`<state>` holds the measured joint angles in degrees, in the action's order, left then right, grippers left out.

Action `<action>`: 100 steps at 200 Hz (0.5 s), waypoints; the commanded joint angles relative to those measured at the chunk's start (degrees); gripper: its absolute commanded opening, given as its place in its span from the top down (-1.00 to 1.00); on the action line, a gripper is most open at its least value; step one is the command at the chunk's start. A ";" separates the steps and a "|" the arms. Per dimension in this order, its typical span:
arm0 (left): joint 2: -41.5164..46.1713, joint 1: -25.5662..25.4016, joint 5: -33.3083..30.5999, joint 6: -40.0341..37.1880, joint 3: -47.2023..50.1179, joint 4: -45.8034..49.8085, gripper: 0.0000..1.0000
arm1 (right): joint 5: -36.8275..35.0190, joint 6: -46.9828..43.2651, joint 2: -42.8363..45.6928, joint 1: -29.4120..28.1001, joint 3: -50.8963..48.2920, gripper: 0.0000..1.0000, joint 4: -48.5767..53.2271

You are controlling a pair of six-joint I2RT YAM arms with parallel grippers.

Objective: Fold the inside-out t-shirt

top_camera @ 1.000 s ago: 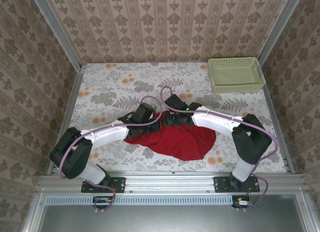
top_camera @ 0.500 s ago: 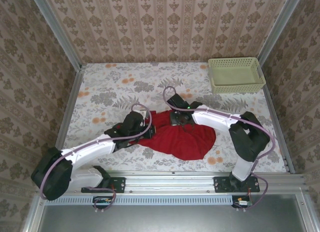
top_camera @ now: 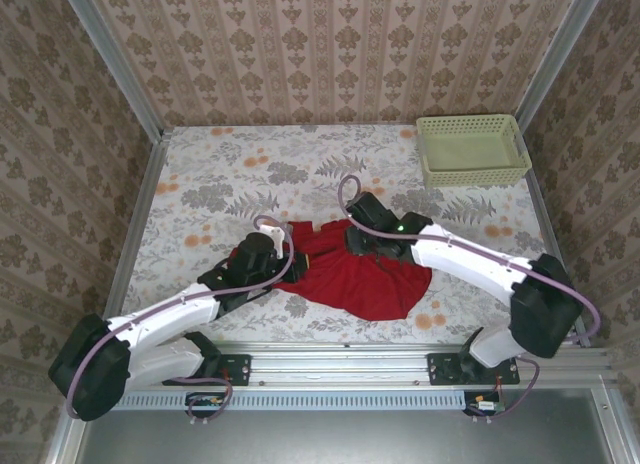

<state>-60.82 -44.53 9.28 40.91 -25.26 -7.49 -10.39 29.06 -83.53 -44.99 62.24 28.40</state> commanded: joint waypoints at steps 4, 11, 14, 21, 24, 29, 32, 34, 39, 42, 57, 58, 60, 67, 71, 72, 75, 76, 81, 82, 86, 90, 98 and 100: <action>1.72 0.30 1.84 -1.79 1.48 -3.00 1.00 | 4.09 -2.96 1.22 -3.30 2.06 0.25 -0.70; 2.11 0.31 1.72 -1.83 1.66 -3.06 1.00 | 5.32 -3.12 0.09 -3.76 2.51 0.25 -1.44; 2.30 0.25 1.65 -1.83 1.74 -2.99 1.00 | 5.60 -3.13 -0.41 -3.88 2.66 0.25 -1.82; 2.65 0.26 1.45 -1.79 1.79 -2.71 1.00 | 6.05 -3.37 -1.88 -4.13 3.08 0.25 -2.57; 2.71 0.26 1.45 -1.84 1.79 -2.61 1.00 | 6.27 -3.53 -2.52 -4.08 3.32 0.25 -2.93; 2.86 0.31 1.44 -1.92 1.87 -2.48 1.00 | 6.50 -3.77 -3.55 -4.19 3.74 0.25 -3.50; 2.97 0.25 1.44 -1.89 1.88 -2.37 1.00 | 6.49 -3.87 -4.16 -4.17 4.00 0.25 -3.77; 2.94 0.24 1.44 -1.95 1.88 -2.32 1.00 | 6.45 -4.00 -4.53 -4.19 4.20 0.26 -3.83; 3.07 0.29 1.37 -1.99 1.88 -2.10 1.00 | 6.28 -4.31 -5.68 -4.14 4.75 0.26 -4.12; 3.07 0.24 1.40 -1.97 1.88 -1.95 1.00 | 6.31 -4.61 -6.31 -4.18 5.15 0.25 -4.30; 3.15 0.24 1.47 -1.99 1.88 -1.66 1.00 | 6.32 -6.07 -9.30 -4.26 7.14 0.25 -4.64; 3.16 0.24 1.46 -1.98 1.92 -1.66 1.00 | 6.29 -6.14 -9.42 -4.24 7.26 0.24 -4.66; 3.16 0.26 1.45 -1.97 1.89 -1.57 1.00 | 6.25 -6.23 -9.83 -4.23 7.52 0.24 -4.67; 3.24 0.28 1.49 -1.96 1.96 -1.47 1.00 | 5.93 -6.70 -10.94 -4.30 8.33 0.24 -4.55; 3.29 0.24 1.55 -1.89 1.96 -1.48 1.00 | 5.64 -7.01 -11.52 -4.26 8.69 0.23 -4.66; 3.31 0.24 1.54 -1.93 1.96 -1.52 1.00 | 5.64 -7.05 -11.63 -4.24 8.78 0.22 -4.67; 3.38 0.29 1.60 -1.89 1.96 -1.48 1.00 | 5.65 -7.28 -12.16 -4.25 9.01 0.22 -4.69; 3.40 0.26 1.52 -1.88 2.01 -1.48 1.00 | 5.60 -7.36 -12.26 -4.24 9.07 0.22 -4.73; 3.47 0.24 1.45 -1.88 1.97 -1.40 1.00 | 5.62 -7.80 -12.91 -4.26 9.48 0.21 -4.69; 3.49 0.24 1.45 -1.88 1.97 -1.39 1.00 | 5.63 -7.88 -13.03 -4.24 9.61 0.21 -4.64; 3.57 0.28 1.38 -1.88 2.04 -1.39 1.00 | 5.66 -8.01 -13.62 -4.26 10.13 0.21 -4.38; 3.68 0.26 1.36 -1.88 2.05 -1.39 1.00 | 5.60 -8.12 -14.06 -4.23 10.47 0.20 -4.17; 3.86 0.29 1.36 -1.82 2.13 -1.40 1.00 | 5.46 -8.40 -14.83 -4.31 11.09 0.19 -3.95; 3.88 0.27 1.29 -1.87 2.14 -1.39 1.00 | 5.36 -8.47 -15.11 -4.29 11.14 0.18 -3.94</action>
<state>-58.41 -44.53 9.91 40.29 -23.99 -8.23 -5.32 23.20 -96.66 -49.19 70.00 24.51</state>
